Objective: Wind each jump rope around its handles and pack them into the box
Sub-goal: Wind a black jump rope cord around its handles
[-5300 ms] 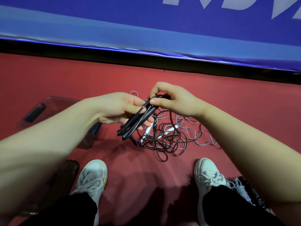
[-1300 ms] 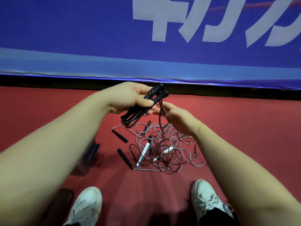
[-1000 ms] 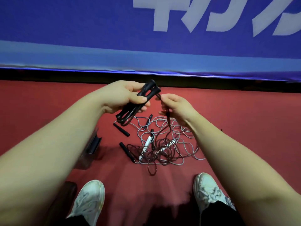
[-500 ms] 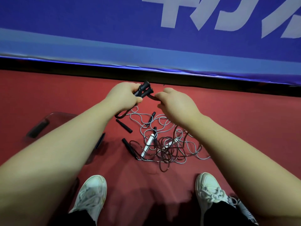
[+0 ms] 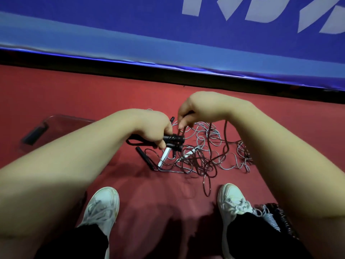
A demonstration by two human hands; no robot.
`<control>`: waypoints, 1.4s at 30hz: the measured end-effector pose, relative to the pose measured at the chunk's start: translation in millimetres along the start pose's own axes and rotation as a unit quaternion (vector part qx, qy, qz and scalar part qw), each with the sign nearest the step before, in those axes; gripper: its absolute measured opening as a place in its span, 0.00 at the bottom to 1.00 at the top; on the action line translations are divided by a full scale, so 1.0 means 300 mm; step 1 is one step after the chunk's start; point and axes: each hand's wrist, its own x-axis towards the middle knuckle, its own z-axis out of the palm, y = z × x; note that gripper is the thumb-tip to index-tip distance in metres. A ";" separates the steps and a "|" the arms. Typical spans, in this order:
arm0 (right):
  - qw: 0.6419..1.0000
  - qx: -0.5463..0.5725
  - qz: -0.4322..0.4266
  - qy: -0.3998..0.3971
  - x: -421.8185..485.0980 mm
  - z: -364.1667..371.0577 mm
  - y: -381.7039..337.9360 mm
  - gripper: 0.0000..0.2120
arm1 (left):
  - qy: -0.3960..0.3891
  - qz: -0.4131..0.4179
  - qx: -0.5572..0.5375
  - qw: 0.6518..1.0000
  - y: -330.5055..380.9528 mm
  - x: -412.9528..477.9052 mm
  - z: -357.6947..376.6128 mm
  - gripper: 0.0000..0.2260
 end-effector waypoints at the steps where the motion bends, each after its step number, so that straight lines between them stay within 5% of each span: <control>1: 0.997 0.074 -0.001 -0.015 -0.001 0.014 0.022 0.10 | -0.010 0.020 -0.007 1.000 0.005 -0.002 0.005 0.03; 5: 0.956 0.287 -0.026 -0.049 -0.018 0.083 0.058 0.03 | -0.064 0.103 -0.098 0.988 -0.006 -0.016 0.029 0.08; 10: 0.862 0.503 -0.045 0.039 -0.032 0.146 0.082 0.04 | -0.080 0.187 -0.335 0.920 -0.034 -0.049 0.009 0.07; 15: 0.754 0.637 -0.148 0.058 -0.037 0.134 0.085 0.16 | -0.038 0.213 -0.431 0.876 -0.045 -0.071 -0.016 0.08; 19: 0.760 0.624 -0.134 0.123 -0.033 0.133 0.085 0.15 | -0.022 0.228 -0.475 0.850 -0.042 -0.098 -0.027 0.08; 22: 0.743 0.624 -0.074 0.230 0.007 0.160 0.055 0.05 | 0.054 0.193 -0.551 0.810 -0.027 -0.106 -0.042 0.08; 24: 0.736 0.618 -0.023 0.275 0.033 0.198 0.041 0.13 | 0.122 0.135 -0.595 0.783 -0.026 -0.102 -0.058 0.06; 27: 0.807 0.523 0.035 0.273 0.064 0.251 0.008 0.13 | 0.214 0.042 -0.608 0.764 -0.050 -0.090 -0.073 0.07; 30: 0.892 0.349 0.098 0.270 0.079 0.240 -0.020 0.13 | 0.293 -0.054 -0.500 0.813 -0.098 -0.076 -0.060 0.04; 33: 0.934 0.221 0.124 0.252 0.072 0.199 -0.066 0.14 | 0.311 -0.098 -0.484 0.812 -0.127 -0.053 -0.041 0.03; 38: 0.958 0.154 0.136 0.201 0.054 0.152 -0.125 0.16 | 0.359 -0.159 -0.237 0.889 -0.142 -0.015 -0.029 0.08; 42: 0.965 0.147 0.138 0.164 0.028 0.108 -0.150 0.16 | 0.375 -0.162 -0.127 0.904 -0.125 -0.010 -0.013 0.11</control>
